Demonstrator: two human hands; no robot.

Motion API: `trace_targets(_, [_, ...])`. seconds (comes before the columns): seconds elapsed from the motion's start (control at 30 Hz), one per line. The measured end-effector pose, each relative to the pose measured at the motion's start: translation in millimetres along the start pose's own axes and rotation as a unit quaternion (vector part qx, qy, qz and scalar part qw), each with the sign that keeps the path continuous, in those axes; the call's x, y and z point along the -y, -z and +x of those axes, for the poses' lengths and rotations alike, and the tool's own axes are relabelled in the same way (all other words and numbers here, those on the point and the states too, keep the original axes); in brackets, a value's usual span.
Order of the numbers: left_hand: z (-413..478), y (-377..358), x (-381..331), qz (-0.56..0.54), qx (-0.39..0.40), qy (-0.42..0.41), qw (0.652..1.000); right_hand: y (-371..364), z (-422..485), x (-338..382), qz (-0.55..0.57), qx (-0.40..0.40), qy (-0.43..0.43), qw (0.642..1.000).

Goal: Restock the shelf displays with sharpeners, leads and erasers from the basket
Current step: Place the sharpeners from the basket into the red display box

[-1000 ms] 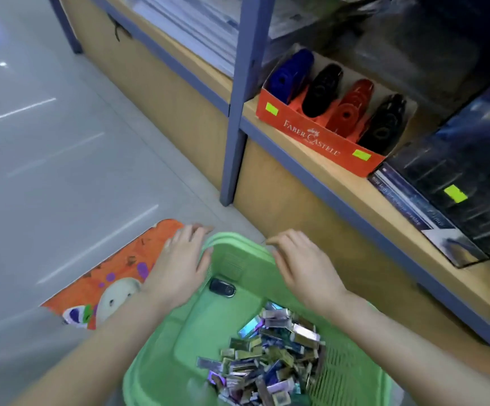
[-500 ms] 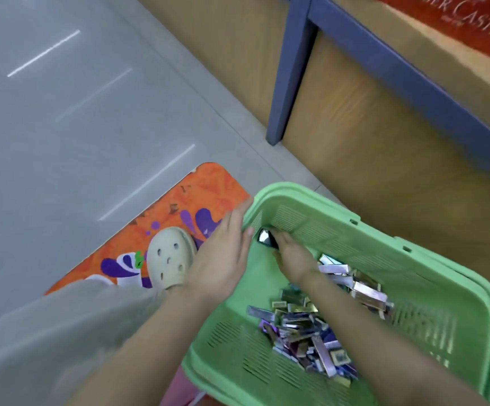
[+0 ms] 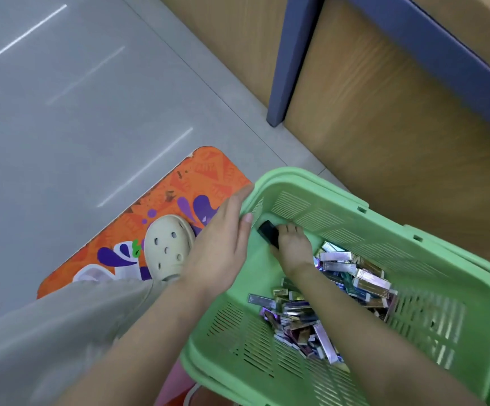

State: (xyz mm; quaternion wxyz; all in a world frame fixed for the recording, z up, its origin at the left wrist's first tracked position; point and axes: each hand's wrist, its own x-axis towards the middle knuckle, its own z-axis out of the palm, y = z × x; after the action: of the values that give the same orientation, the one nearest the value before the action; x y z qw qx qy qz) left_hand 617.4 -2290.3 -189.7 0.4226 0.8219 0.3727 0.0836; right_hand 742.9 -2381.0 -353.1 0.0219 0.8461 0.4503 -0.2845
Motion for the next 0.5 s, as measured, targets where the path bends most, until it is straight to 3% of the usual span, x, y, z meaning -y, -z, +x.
trace_targets(0.07, [0.2,0.9,2.3,-0.001,-0.009,0.0,1.0,6.0,-12.8,0.2,0.109,0.024,-0.01,0.994])
trace_targets(0.13, [1.0,2.1,2.9,0.005,-0.034,-0.016,0.999,17.1,-29.9,-1.5,0.227,-0.003,-0.012,0.974])
trace_targets(0.27, [-10.8,-3.5,-10.3,0.003,-0.17,-0.063,0.983,55.7,-70.4,-8.5,0.35,-0.067,0.033,0.934])
trace_targets(0.37, [-23.6,-16.8,-41.7,-0.172,-0.158,0.045,0.971,85.6,-96.1,-7.1,0.425,-0.111,0.04,0.897])
trace_targets(0.43, [-26.3,-26.6,-56.9,-0.285,-0.082,0.159,0.942,98.8,-107.8,1.4,0.464,-0.121,0.047,0.876])
trace_targets(0.5, [-25.7,-34.6,-64.3,-0.368,-0.028,0.217,0.904,108.0,-116.8,9.0,0.48,-0.113,0.07,0.867])
